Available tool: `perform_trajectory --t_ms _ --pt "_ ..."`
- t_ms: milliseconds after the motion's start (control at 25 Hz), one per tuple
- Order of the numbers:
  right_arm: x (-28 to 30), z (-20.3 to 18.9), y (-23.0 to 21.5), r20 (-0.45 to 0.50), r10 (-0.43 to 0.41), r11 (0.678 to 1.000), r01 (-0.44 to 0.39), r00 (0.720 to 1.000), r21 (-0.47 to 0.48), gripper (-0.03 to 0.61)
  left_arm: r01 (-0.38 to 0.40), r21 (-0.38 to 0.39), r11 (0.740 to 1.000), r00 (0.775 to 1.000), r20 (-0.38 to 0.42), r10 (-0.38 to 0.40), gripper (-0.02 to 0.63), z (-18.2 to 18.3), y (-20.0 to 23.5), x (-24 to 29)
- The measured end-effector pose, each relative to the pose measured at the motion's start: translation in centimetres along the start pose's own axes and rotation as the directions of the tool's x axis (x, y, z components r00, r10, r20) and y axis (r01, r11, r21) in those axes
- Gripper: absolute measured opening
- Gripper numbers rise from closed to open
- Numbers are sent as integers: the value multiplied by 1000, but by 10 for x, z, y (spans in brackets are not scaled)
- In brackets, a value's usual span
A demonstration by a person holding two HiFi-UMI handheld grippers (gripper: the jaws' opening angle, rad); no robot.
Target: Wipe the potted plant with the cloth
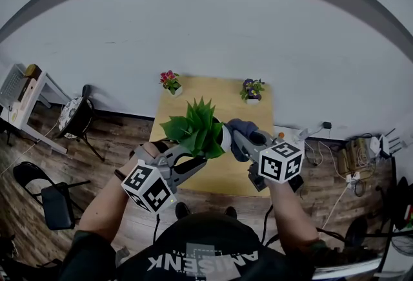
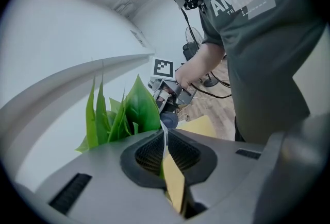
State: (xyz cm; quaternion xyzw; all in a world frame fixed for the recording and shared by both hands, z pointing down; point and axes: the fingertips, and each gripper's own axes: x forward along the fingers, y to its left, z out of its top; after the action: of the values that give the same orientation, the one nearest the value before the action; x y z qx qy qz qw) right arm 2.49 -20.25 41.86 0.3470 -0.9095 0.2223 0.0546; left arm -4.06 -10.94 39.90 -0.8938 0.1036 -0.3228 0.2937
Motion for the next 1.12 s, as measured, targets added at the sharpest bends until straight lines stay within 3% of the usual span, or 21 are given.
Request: perform_trajectory --t_ms 160,280,480,680,960,1120 --pt "-6 1 -11 -6 -25 1000 25 1000 0 44 77 -9 997 997 22 -77 18 5 -9 0" --pt "-14 31 -5 51 -2 1000 4 999 -31 43 96 21 995 995 11 -96 18 7 -14 3" --pt "-14 82 34 111 127 986 -114 986 -118 43 97 68 993 995 22 -99 17 15 -17 5" --pt "-8 93 62 79 237 960 -221 968 -173 43 87 114 990 996 22 -90 17 24 -17 0" --pt "0 76 58 50 322 944 -316 945 -95 44 66 125 990 998 5 -67 18 26 -12 -12" --pt "4 58 42 23 307 951 -307 951 -29 43 65 91 994 998 12 -66 21 28 -8 -15"
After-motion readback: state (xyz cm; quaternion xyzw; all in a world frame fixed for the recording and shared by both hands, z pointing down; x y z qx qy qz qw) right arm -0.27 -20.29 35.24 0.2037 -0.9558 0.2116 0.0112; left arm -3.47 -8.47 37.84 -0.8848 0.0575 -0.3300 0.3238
